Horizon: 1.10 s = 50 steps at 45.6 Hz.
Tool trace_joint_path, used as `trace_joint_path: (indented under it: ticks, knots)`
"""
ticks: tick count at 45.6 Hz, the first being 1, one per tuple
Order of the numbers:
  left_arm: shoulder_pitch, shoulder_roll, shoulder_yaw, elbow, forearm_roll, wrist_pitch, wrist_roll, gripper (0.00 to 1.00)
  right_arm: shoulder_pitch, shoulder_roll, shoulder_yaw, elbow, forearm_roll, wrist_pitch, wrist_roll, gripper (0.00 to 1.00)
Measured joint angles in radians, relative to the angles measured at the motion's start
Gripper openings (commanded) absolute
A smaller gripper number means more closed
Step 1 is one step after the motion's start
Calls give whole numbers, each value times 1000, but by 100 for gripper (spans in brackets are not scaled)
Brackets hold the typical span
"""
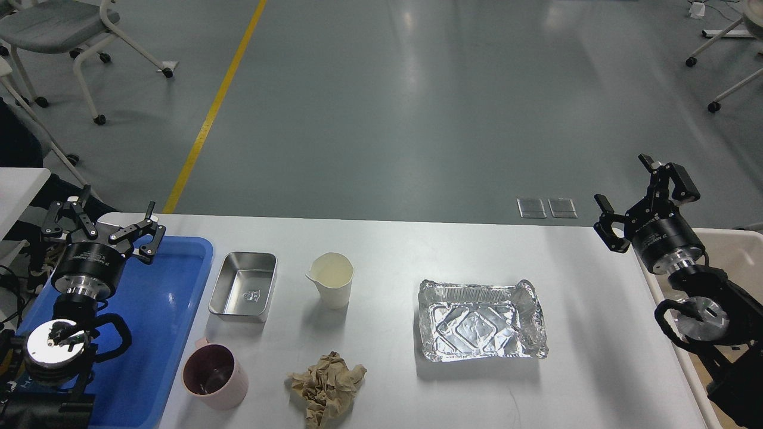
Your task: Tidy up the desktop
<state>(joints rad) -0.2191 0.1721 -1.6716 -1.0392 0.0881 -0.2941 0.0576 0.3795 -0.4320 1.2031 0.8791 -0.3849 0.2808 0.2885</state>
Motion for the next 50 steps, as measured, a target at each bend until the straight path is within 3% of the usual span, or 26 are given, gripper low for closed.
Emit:
trace_joint_path:
  ticks: [40, 50]
  knots:
    - [-33, 5, 48, -17, 7, 11, 1, 96, -1, -25, 38, -5, -11, 8, 1, 100]
    - [-40, -1, 41, -20, 11, 50, -2, 96, -2, -11, 34, -3, -11, 9, 1, 100]
